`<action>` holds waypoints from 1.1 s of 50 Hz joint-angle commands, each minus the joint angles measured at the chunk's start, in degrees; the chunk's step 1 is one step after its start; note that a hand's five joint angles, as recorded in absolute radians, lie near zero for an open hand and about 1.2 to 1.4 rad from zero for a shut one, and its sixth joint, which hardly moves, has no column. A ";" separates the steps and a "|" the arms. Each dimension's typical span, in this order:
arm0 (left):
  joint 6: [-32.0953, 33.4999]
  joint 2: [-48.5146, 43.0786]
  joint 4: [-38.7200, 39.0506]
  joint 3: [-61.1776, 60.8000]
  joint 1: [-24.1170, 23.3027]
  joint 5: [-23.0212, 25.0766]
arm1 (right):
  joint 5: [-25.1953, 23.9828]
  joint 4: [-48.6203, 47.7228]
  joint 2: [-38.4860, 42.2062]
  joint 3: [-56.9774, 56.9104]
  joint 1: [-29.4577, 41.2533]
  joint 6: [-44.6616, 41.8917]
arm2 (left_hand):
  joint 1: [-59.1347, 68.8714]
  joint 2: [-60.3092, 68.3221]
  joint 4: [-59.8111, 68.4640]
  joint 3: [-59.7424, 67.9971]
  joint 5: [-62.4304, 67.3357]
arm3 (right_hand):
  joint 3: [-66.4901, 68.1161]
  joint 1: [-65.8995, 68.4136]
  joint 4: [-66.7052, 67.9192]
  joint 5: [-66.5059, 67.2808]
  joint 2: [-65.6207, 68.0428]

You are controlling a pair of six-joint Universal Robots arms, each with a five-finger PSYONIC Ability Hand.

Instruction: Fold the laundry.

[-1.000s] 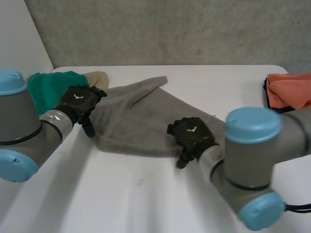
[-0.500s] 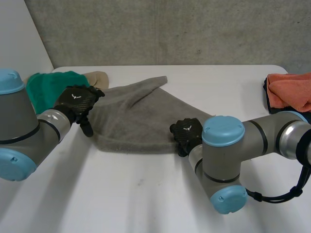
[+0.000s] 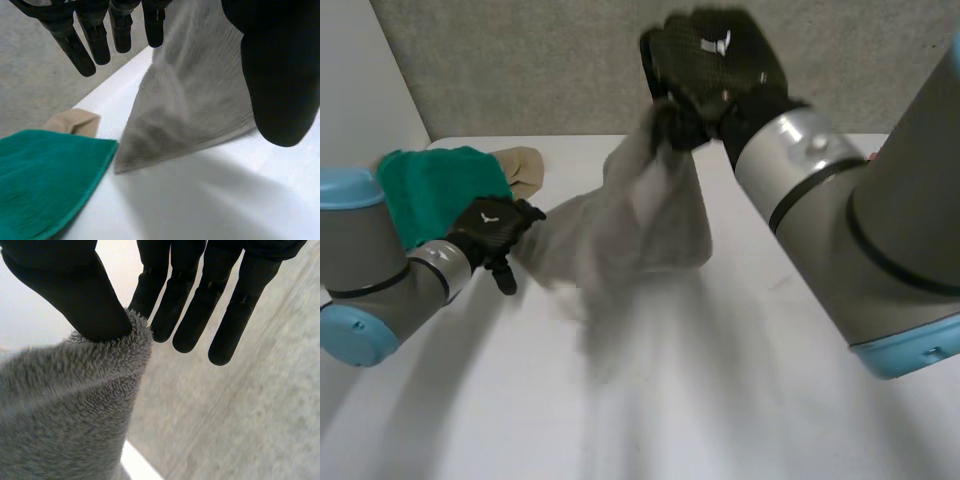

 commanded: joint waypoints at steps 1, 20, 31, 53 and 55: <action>-2.22 -4.00 -0.04 2.64 -2.56 -0.57 | 1.73 3.56 0.69 -6.71 2.66 2.73 | -1.30 -1.62 -1.48 -2.10 -2.91 | 11.90 15.59 11.35 13.23 12.27; -19.45 -5.15 -12.26 5.81 -16.98 -5.07 | 6.74 3.83 1.48 -14.63 8.20 3.53 | -1.30 -1.62 -1.48 -2.10 -2.91 | 11.90 15.59 11.35 13.23 12.27; -24.99 5.82 -14.37 6.52 -11.63 -17.80 | 5.87 3.92 2.18 -7.96 -1.37 0.98 | 68.70 68.38 68.52 67.90 67.09 | 11.90 15.59 11.35 13.23 12.27; -19.02 7.51 -19.73 -0.78 -13.55 -9.28 | 7.53 -1.35 33.12 -17.26 -16.59 -5.44 | 2.29 1.96 2.11 1.48 0.68 | 11.90 15.59 11.35 13.23 12.27; -19.89 7.16 -19.82 -0.52 -14.25 -10.07 | 9.29 -3.88 35.13 -18.93 -16.85 -7.01 | 1.27 0.95 1.09 0.47 -0.34 | 11.90 15.59 11.35 13.23 12.27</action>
